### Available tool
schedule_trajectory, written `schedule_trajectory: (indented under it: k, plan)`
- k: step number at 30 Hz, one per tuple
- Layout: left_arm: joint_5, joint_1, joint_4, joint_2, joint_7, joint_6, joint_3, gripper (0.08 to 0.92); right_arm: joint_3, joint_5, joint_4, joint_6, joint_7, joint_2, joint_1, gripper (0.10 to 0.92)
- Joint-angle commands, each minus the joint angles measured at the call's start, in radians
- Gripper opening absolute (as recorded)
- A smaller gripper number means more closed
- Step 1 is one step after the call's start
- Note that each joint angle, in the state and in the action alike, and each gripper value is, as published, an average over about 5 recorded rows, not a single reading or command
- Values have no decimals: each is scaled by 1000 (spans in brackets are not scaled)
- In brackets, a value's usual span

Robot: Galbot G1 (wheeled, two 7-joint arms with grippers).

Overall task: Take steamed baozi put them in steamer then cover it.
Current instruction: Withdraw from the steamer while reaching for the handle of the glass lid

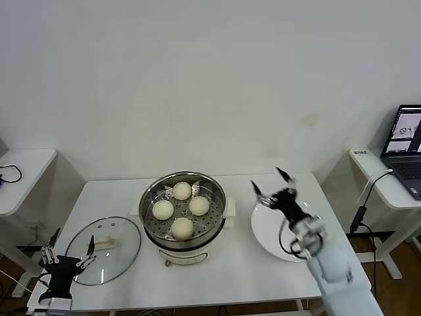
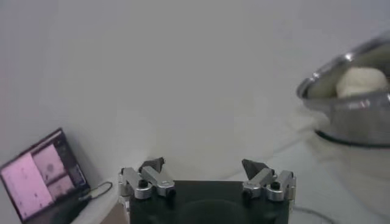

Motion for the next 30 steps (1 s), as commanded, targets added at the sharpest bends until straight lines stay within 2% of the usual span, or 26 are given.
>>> schedule_trajectory:
  k: [1, 5, 11, 19, 30]
  plan:
    - [652, 17, 152, 68, -6, -128, -33, 823, 288, -59, 63, 138, -10, 224, -343, 823]
    - [839, 4, 230, 100, -13, -155, -22, 823, 301, -49, 64, 139, -13, 238, -363, 823]
    - [998, -108, 349, 107, -25, -150, 20, 823, 310, -41, 63, 142, -19, 250, -388, 823]
    - [1008, -234, 422, 119, -15, -130, 69, 823, 311, -34, 56, 129, -32, 254, -402, 823]
    - [987, -331, 504, 136, -2, -120, 100, 823, 300, -44, 49, 134, -30, 280, -407, 823]
